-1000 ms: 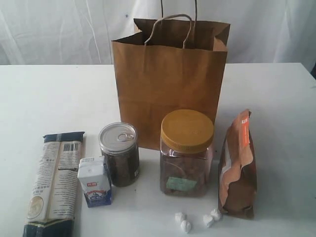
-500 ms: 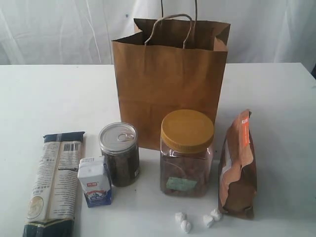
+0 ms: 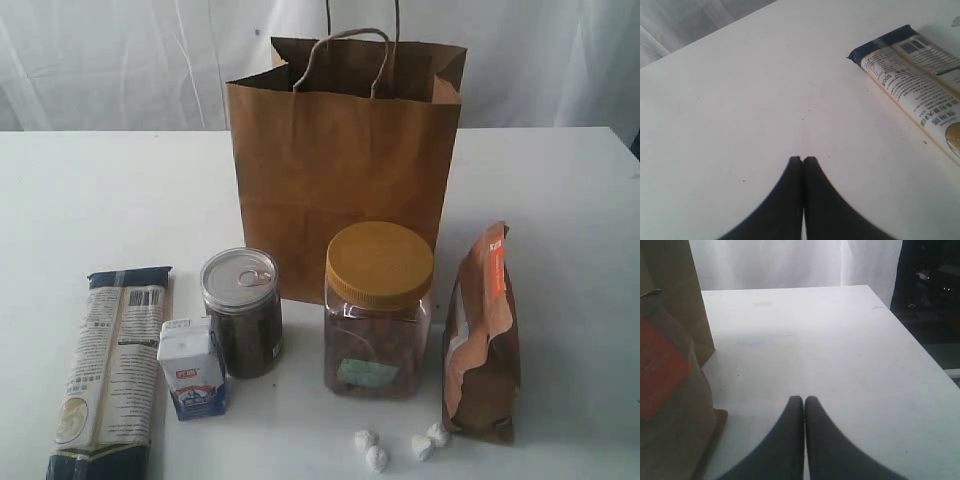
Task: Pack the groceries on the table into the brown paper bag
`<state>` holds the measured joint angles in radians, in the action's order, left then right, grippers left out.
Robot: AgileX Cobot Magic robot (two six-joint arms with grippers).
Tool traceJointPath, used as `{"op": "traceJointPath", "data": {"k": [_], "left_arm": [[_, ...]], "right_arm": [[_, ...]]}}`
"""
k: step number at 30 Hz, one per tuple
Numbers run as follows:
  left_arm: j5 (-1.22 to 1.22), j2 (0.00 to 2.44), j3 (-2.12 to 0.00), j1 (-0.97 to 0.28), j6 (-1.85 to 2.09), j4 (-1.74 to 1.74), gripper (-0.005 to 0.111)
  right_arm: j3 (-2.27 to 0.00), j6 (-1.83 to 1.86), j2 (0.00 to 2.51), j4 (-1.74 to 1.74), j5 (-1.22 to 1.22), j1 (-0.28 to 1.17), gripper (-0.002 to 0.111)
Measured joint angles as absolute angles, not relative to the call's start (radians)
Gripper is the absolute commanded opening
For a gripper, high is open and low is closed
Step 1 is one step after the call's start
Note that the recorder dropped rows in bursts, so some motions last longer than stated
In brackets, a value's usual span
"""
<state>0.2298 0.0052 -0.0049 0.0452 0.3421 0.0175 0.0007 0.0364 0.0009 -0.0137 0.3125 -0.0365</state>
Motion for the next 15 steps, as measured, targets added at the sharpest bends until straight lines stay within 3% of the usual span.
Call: {"op": "traceJointPath", "data": {"k": [11,15], "left_arm": [[0.219,0.005,-0.005,0.045,0.352,0.006,0.0],[-0.095,0.004,0.0,0.045,0.088,0.384,0.0]], "right_arm": [[0.001,0.037,0.001,-0.014,0.319,-0.036,0.0],[0.001,0.037,0.001,-0.014,0.319,-0.036,0.0]]}}
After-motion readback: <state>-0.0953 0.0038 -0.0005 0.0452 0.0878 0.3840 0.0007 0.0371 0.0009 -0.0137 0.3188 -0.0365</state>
